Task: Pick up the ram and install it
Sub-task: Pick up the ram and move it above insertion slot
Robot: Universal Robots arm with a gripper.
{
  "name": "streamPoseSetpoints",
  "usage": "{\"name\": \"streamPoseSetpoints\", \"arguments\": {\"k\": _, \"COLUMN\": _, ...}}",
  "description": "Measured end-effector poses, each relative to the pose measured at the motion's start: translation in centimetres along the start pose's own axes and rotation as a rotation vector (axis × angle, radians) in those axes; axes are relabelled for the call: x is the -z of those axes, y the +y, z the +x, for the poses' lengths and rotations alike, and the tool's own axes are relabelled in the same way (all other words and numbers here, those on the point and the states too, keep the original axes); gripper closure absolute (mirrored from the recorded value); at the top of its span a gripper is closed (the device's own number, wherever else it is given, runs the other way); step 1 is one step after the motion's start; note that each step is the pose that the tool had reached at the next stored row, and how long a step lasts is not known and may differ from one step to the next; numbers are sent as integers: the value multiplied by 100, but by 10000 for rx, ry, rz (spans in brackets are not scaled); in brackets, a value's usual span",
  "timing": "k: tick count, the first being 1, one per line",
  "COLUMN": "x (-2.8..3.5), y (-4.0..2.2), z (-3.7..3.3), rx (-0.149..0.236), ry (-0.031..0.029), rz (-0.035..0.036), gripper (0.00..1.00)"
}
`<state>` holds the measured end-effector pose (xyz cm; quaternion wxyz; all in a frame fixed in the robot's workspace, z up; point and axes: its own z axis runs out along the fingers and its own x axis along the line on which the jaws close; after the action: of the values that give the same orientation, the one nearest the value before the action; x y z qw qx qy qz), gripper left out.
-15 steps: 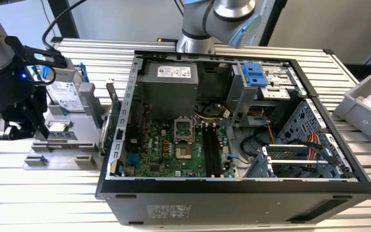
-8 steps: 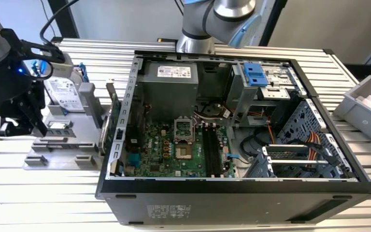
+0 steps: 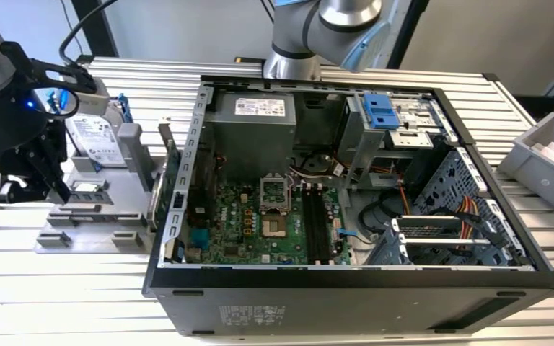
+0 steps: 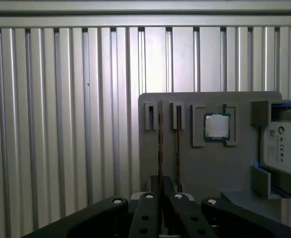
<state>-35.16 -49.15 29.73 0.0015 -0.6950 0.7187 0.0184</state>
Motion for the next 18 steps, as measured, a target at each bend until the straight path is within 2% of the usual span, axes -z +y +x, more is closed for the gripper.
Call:
{"name": "streamPoseSetpoints", "arguments": {"k": 12, "x": 9, "y": 1, "z": -3, "rx": -2, "ry": 8, "rz": -1, "gripper": 100}}
{"name": "streamPoseSetpoints", "arguments": {"k": 15, "x": 44, "y": 1, "z": -4, "rx": -2, "ry": 8, "rz": 0, "gripper": 100}}
{"name": "streamPoseSetpoints", "arguments": {"k": 18, "x": 105, "y": 3, "z": -5, "rx": -2, "ry": 8, "rz": 0, "gripper": 100}}
